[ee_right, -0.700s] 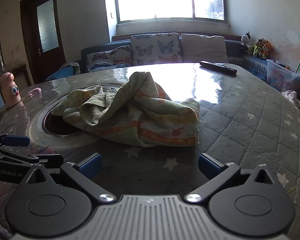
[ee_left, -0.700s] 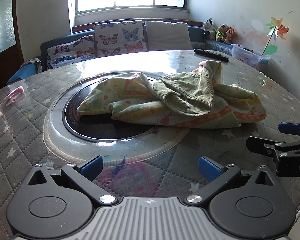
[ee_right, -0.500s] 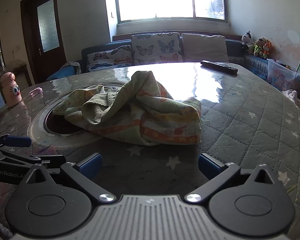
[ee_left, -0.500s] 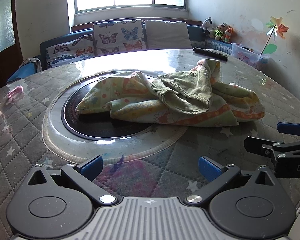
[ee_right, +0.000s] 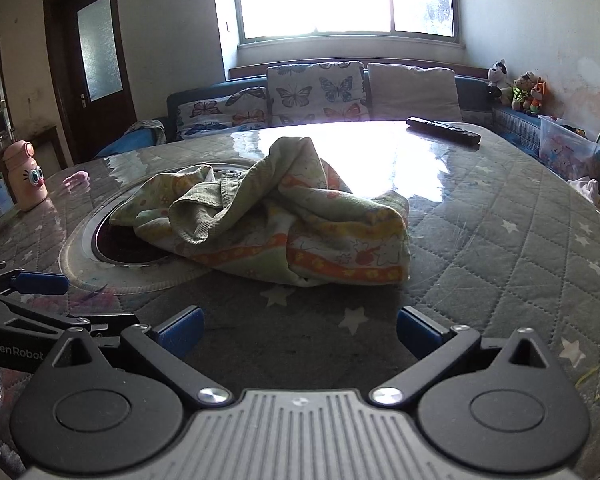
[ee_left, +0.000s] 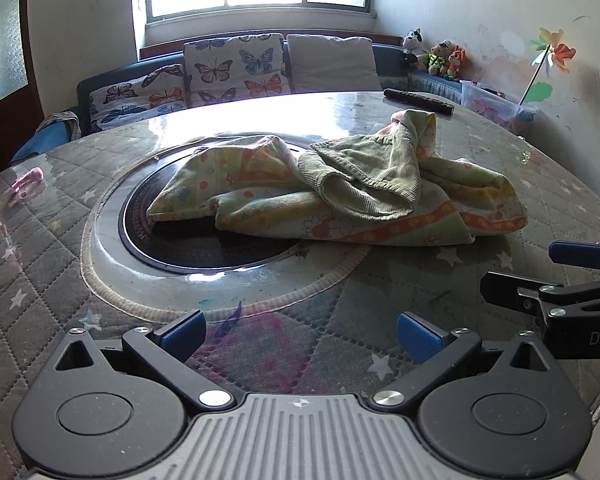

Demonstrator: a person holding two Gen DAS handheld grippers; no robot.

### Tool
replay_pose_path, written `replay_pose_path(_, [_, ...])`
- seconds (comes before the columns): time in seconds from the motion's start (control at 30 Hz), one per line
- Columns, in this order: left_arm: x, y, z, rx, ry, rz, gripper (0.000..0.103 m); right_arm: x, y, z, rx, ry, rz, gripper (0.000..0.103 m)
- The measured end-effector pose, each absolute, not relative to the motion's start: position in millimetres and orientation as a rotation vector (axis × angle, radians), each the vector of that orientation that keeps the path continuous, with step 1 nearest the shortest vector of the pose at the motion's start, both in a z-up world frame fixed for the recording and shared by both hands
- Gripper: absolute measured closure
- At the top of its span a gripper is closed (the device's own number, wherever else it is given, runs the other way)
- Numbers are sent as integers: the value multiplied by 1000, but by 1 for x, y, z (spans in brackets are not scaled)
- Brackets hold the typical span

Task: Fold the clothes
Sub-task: 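Move both grippers toward the crumpled floral shirt on the table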

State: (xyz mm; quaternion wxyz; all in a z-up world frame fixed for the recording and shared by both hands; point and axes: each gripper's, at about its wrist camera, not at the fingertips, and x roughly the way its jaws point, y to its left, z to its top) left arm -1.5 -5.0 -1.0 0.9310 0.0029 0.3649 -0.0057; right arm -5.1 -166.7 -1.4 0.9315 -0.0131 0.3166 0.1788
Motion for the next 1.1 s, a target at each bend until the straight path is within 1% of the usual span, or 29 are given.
replay_pose_path(1.1, [16, -1, 0, 23, 752, 3, 0, 14, -161, 0, -27, 660, 396, 0])
